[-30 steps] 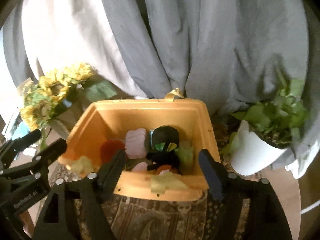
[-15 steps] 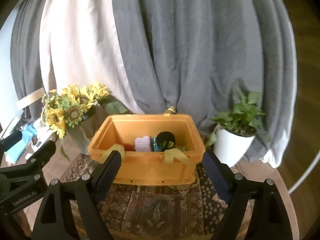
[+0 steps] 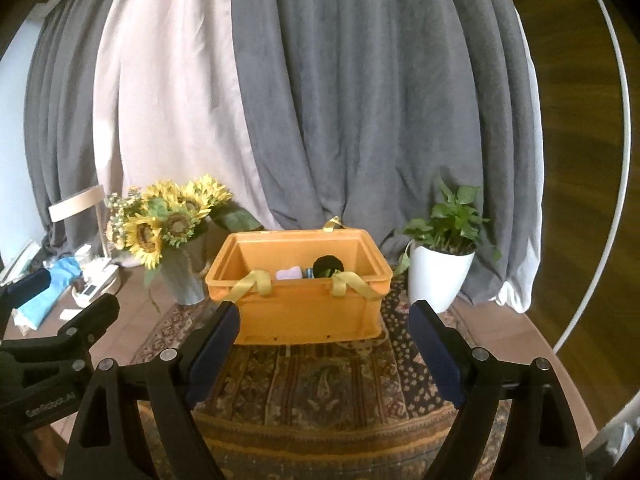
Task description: Organize soft objects
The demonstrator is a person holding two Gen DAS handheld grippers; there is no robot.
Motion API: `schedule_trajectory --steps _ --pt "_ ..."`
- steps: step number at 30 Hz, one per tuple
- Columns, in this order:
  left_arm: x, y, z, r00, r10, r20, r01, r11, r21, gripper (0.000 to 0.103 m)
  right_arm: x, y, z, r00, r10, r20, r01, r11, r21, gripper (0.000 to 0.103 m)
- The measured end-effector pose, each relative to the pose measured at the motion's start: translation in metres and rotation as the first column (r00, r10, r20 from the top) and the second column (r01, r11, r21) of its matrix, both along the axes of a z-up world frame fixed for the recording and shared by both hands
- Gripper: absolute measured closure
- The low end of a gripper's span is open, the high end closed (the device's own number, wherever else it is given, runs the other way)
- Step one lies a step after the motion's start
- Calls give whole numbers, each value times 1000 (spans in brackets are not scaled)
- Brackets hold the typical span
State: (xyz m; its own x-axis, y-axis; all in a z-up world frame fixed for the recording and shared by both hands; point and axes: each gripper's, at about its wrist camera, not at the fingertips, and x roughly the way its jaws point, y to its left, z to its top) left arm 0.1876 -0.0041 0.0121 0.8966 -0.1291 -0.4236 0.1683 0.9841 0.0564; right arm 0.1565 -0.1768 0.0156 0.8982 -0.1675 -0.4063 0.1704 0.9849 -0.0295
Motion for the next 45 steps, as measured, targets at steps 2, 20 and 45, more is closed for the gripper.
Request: schedule_trajectory --steps 2,20,45 --pt "-11 -1 1 1000 1 4 0 1000 -3 0 -11 -1 1 1000 0 5 0 1000 -1 16" --pt "-132 -12 7 996 70 47 -71 997 20 0 -120 -13 -5 999 35 -14 -34 999 28 16" --pt "-207 -30 11 997 33 65 -34 999 5 0 -197 -33 -5 999 35 1 -35 999 40 16"
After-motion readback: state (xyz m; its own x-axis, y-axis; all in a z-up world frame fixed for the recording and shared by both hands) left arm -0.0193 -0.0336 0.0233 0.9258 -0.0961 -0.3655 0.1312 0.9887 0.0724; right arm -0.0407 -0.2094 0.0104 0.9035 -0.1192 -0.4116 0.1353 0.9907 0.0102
